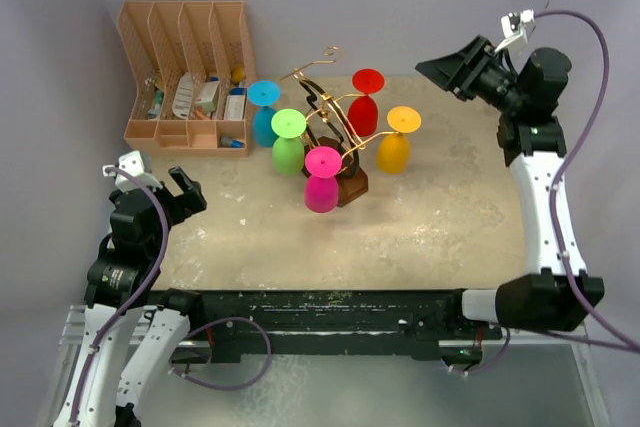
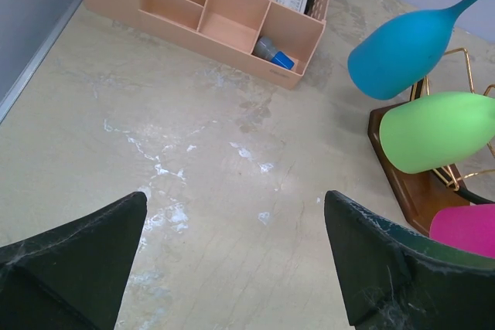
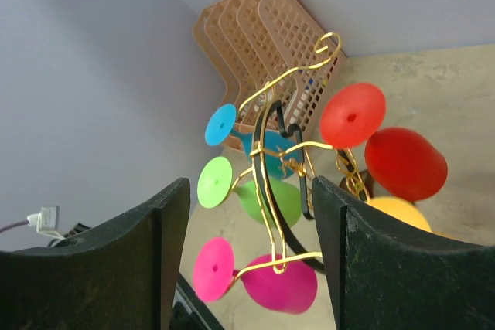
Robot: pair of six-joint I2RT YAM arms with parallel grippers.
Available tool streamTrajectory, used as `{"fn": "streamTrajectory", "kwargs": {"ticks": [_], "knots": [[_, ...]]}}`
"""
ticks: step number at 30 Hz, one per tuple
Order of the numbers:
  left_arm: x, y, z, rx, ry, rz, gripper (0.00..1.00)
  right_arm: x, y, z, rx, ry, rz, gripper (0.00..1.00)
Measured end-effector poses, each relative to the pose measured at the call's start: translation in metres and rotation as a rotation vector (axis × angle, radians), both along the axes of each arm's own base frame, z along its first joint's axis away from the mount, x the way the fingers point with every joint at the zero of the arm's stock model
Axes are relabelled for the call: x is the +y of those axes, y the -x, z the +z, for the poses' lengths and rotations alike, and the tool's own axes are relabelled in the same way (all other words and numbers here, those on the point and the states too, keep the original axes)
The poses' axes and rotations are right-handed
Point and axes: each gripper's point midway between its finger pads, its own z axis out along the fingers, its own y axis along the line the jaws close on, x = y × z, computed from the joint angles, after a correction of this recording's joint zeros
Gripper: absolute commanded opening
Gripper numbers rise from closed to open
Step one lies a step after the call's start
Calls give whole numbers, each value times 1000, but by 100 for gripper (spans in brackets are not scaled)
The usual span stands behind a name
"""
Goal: Take the wine glass off the wine glass rack
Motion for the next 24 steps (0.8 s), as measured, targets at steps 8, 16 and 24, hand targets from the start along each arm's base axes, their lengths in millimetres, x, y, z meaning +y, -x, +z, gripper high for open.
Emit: {"fn": "streamTrajectory", "kwargs": {"ticks": [8,16,24], "knots": [[-4,-1,1,-4,4,-22,99,-1,-45,-4,43,-13,20,69],[-4,-1,1,-5,5,-26,99,-3,-50,-2,61,-15,10,64],[-6,-1,1,-3,2,-37,99,2,-76,22,20,1,43,47]]}}
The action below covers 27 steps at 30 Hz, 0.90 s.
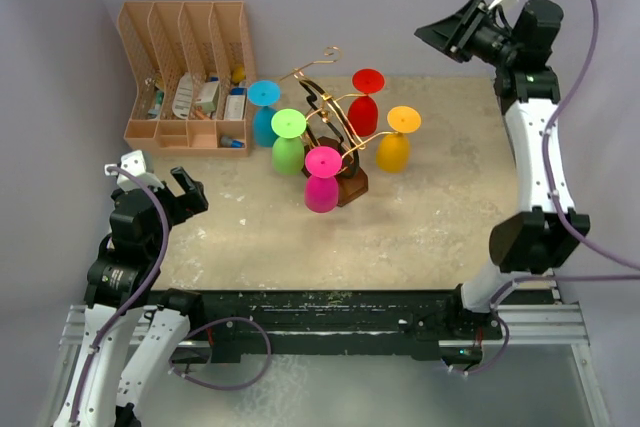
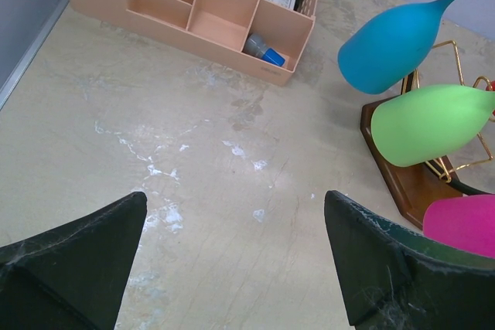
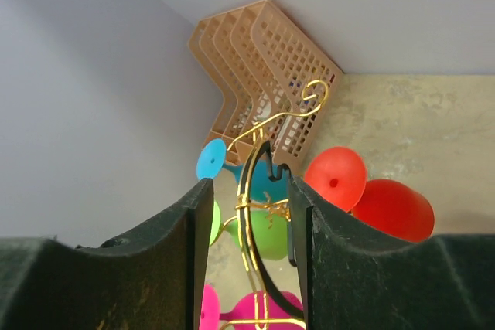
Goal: Take the wine glass off the wine glass rack
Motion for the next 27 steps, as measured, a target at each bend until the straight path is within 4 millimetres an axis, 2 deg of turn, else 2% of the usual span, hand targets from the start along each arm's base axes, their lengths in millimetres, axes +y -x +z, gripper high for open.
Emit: {"fn": "streamTrajectory", "kwargs": {"ticks": [4,6,9,11,20,27], "knots": [[0,0,0,0,1,-2,99,10,-35,-32,89,33,28,47],[-1,0,0,0,2,-5,99,19,-47,-62,164,48,42,47],[-1,0,0,1,3,-7,99,27,-53,-101,276,61,55,47],[-2,0,0,1,3,-8,99,29,-52,-117,321,69,54,47],[-2,-1,0,-2,5,-12,99,29,-47,-138,357,82,60,47],[-2,-1,1,-5,6,-12,99,37,-45,-139,351,86,87,46]]}}
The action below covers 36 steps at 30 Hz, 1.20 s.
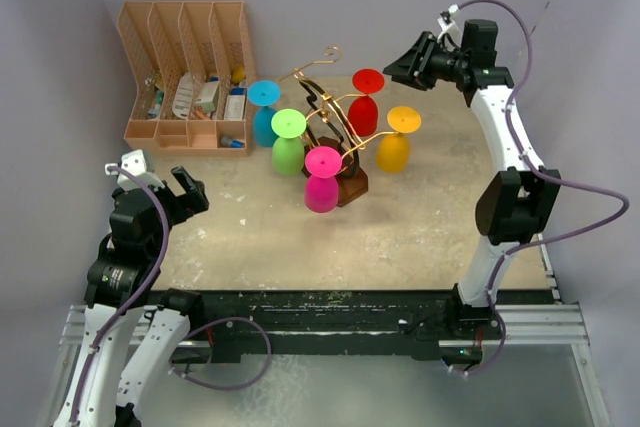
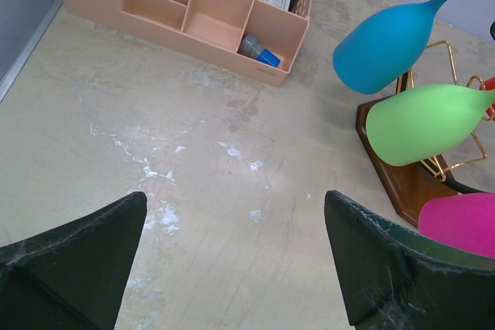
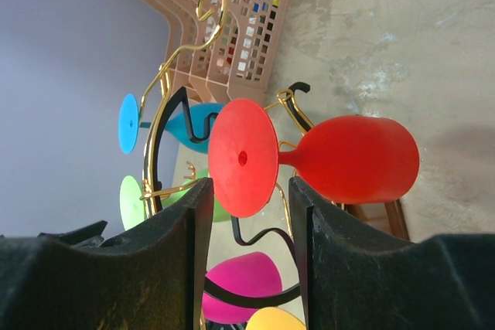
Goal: Take the wine glass off the wine glass rack
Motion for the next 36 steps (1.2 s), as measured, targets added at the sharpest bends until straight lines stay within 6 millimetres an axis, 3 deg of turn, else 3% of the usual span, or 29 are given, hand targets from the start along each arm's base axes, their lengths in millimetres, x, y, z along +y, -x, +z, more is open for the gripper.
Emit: {"fn": "streamTrajectory", "kwargs": {"ticks": [12,20,25,36], "knots": [[0,0,0,0,0,0,99,19,-6,-31,62,-4,48,43],[0,0,0,1,0,0,99,23,-5,-30,56,-5,56,38],[0,0,0,1,0,0,99,24,-5,-30,54,-6,58,25],[0,0,0,1,0,0,99,26,-5,-28,54,-9,58,13]]}}
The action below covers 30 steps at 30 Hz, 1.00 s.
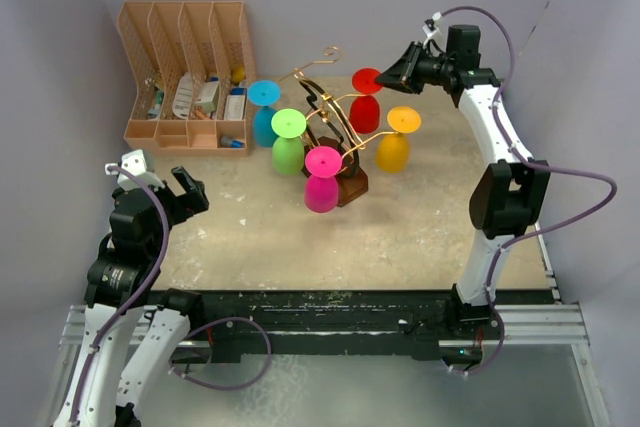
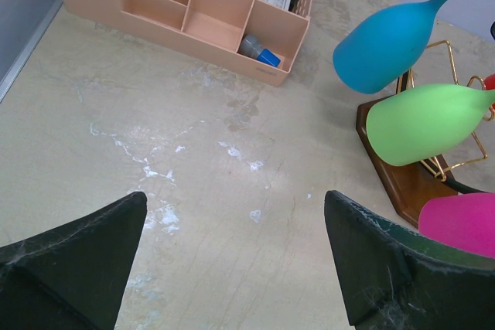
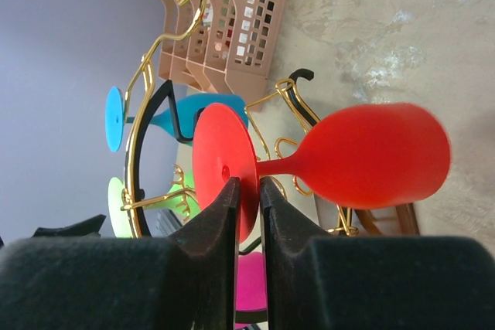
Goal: Take the wine glass off the wine glass rack
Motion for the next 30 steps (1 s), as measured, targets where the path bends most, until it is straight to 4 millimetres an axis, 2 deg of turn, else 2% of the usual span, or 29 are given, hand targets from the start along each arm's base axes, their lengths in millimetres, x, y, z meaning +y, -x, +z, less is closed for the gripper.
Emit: {"fn": "streamTrajectory", "kwargs": {"ticks": [14,21,26,30], "knots": [[0,0,0,0,0,0,99,3,6,30,-61,-47,-5,0],[0,0,0,0,0,0,99,7,13,30,-55,-87,15,0],[0,0,0,-1,0,0,99,8,16,20,-36,-110,16,0],[0,0,0,-1,0,0,99,13,20,20,-30,-139,38,0]]}}
